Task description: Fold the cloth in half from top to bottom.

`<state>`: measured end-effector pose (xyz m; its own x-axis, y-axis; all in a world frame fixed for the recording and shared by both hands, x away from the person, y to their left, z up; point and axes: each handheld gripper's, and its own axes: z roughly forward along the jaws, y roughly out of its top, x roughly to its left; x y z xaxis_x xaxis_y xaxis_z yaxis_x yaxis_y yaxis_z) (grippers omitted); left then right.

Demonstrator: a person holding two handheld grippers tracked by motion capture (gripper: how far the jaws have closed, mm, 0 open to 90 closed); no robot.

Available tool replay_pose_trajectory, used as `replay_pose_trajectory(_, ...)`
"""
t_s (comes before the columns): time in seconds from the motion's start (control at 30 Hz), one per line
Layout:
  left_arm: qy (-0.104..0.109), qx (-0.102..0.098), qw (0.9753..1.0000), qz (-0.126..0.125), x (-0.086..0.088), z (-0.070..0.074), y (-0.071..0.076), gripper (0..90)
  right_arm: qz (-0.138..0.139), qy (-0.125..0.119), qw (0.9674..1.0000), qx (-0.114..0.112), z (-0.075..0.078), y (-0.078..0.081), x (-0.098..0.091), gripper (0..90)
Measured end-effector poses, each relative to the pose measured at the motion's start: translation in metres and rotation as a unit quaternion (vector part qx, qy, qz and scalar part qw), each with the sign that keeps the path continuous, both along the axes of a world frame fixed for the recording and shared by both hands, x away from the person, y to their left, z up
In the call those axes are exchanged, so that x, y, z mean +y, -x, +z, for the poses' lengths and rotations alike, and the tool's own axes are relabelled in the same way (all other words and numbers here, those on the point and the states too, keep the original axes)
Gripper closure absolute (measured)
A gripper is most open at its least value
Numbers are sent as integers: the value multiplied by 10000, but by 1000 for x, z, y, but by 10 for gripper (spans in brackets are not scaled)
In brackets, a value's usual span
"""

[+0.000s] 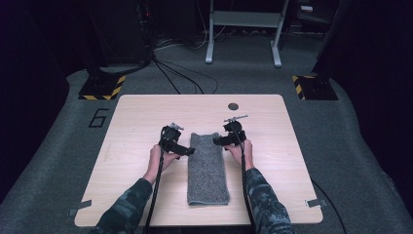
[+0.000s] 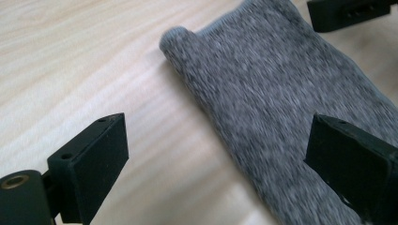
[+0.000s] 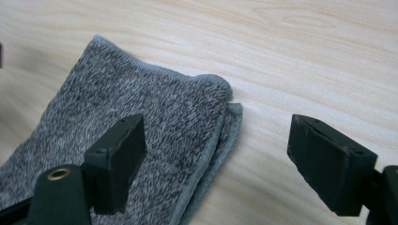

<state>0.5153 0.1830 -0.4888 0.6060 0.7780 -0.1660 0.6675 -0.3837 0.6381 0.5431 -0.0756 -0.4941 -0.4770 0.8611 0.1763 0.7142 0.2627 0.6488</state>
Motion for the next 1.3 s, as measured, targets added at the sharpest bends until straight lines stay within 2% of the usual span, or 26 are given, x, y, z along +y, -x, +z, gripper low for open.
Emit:
replay_pose_trajectory(0.07,-54,-33,10000,28,-2,-2,-9,84,-80,-90,9999,95,-2,-4,-1,242)
replay_pose_trajectory(0.13,54,54,9999,74,-3,-5,-18,88,-134,-152,9997,167,-3,-8,-1,300)
replay_pose_trajectory(0.17,131,66,9999,71,-3,-6,-22,89,-139,-167,9997,129,-4,-9,-1,332)
replay_pose_trajectory(0.2,133,79,9999,61,-3,-8,-27,104,-150,-190,9996,155,-5,-11,-1,358)
replay_pose_trajectory(0.27,245,148,9994,201,-3,-11,-34,139,-174,-261,9991,302,-9,-14,0,405)
replay_pose_trajectory(0.4,172,147,9992,328,-4,-16,-44,200,-171,-263,9988,369,-12,-18,1,456)
replay_pose_trajectory(0.5,200,121,9988,423,-3,-17,-49,245,-133,-254,9991,316,-13,-18,2,502)
replay_pose_trajectory(0.6,183,73,9990,402,-4,-18,-51,316,-144,-195,9995,218,-14,-20,1,590)
replay_pose_trajectory(0.7,178,30,9992,366,-7,-20,-50,381,-57,-143,9996,221,-14,-20,1,624)
replay_pose_trajectory(0.83,4,-34,9998,210,-12,-19,-50,481,84,83,9998,144,-13,-20,4,679)
replay_pose_trajectory(0.9,-64,-81,9998,184,-14,-18,-50,536,146,104,9998,127,-13,-20,5,722)
replay_pose_trajectory(1.0,-89,-129,9998,154,-16,-19,-50,612,110,113,9998,123,-14,-20,6,783)
replay_pose_trajectory(1.07,-80,-132,9997,193,-15,-19,-50,661,192,162,9996,141,-13,-20,5,814)
replay_pose_trajectory(1.17,-98,-120,9998,148,-14,-19,-50,724,250,276,9990,235,-11,-21,8,828)
replay_pose_trajectory(1.3,-107,-86,9999,81,-16,-19,-49,820,224,363,9989,168,-11,-20,10,849)
